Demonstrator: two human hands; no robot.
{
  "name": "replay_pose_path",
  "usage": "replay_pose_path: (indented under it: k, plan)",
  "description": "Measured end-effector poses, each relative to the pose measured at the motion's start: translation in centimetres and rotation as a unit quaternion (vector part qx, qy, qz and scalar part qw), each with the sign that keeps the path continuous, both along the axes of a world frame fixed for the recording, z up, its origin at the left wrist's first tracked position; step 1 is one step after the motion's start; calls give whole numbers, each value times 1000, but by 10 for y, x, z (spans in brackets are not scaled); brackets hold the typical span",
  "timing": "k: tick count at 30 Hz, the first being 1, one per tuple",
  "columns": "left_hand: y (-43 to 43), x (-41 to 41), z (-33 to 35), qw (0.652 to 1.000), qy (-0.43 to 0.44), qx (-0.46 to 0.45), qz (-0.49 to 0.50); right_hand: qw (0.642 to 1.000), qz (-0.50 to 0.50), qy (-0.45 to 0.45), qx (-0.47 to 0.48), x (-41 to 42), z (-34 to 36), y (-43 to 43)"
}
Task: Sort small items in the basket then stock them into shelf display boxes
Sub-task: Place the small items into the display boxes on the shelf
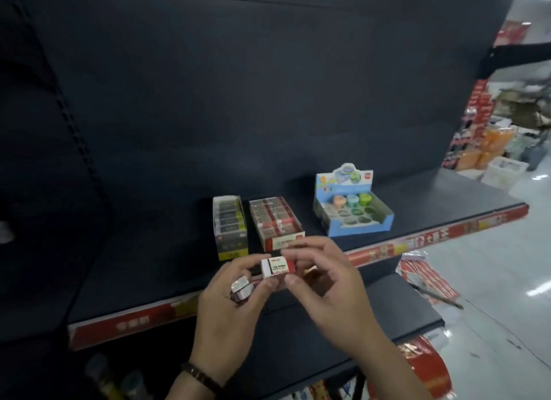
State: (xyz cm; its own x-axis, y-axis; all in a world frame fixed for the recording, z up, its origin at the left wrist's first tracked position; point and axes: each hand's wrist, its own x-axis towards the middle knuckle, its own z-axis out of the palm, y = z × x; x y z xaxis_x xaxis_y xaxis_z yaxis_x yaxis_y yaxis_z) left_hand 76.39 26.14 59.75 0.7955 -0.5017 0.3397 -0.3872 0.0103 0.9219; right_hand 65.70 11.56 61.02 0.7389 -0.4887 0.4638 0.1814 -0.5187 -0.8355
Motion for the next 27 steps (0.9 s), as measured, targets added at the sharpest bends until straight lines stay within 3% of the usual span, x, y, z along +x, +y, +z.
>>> replay_pose_path:
  k: [3, 8, 13, 17, 22, 27]
  plan:
    - [-12, 18, 6, 1000, -18, 18, 10, 995, 43, 17, -91, 22, 9, -31]
    - [-37, 37, 9, 995, -36, 80, 41, 988, 53, 20, -144, 60, 18, -82]
    - [-54, 43, -3, 990, 40, 126, 56, 968, 23, 128, -215, 111, 19, -130]
    - [-60, 42, -12, 992, 34, 94, 78, 950, 53, 179, -251, 138, 11, -133]
    - [-56, 49, -14, 991, 104, 35, 69, 946, 58, 202, -248, 153, -2, -127]
    - [-53, 55, -7, 988, 153, 12, 30, 921, 65, 227, -309, 155, -5, -131]
